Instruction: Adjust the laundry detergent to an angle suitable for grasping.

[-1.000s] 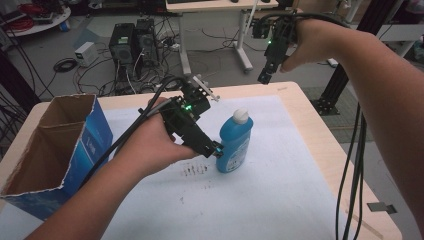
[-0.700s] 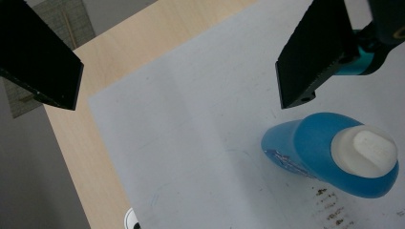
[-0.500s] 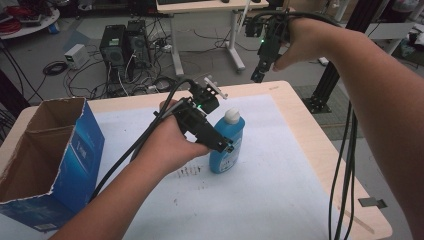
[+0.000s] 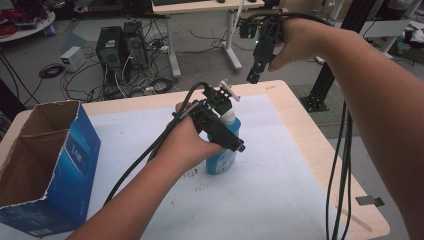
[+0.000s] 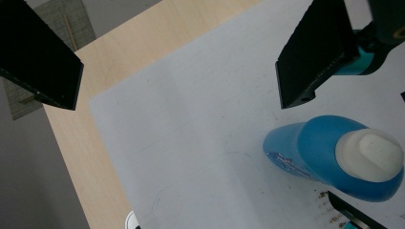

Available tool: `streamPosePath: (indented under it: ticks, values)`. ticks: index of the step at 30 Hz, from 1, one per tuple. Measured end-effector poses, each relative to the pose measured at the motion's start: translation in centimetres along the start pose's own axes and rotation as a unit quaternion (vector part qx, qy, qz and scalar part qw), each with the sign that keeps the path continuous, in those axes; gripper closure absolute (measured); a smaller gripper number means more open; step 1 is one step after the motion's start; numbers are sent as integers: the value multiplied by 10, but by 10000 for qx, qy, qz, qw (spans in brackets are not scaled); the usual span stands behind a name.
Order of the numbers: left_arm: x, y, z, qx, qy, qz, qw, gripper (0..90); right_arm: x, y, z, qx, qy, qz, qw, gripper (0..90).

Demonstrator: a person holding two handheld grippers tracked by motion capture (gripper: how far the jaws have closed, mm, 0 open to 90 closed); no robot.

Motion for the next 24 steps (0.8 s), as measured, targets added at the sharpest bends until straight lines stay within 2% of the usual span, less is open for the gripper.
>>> streamPosePath:
  ticks: [6,9,11,18,24]
  values:
    - [1,-3,7,115,25,-28,9999,18,0,0,0,1,17,14,10000,12]
    - [1,-5,10,108,37,-103,9999,18,-1,2,0,0,5,25,10000,12]
    - [1,-7,13,103,-37,-71,9999,17,-1,2,0,-2,10,46,10000,12]
    - [1,-4,21,58,-35,-53,10000,28,-2,3,0,-22,23,23,10000,12]
    - [1,-6,23,120,-57,-58,9999,28,-4,2,-1,-29,20,44,10000,13]
Point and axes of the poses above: each handheld gripper's, and its own axes: z roughly forward along the jaws, x roughly out of its top, y roughly to its right, the point moved 6 cm from there along z, roughly forward along the jaws, and after that the axes turned 3 degrees about -z, right-handed, at the moved point
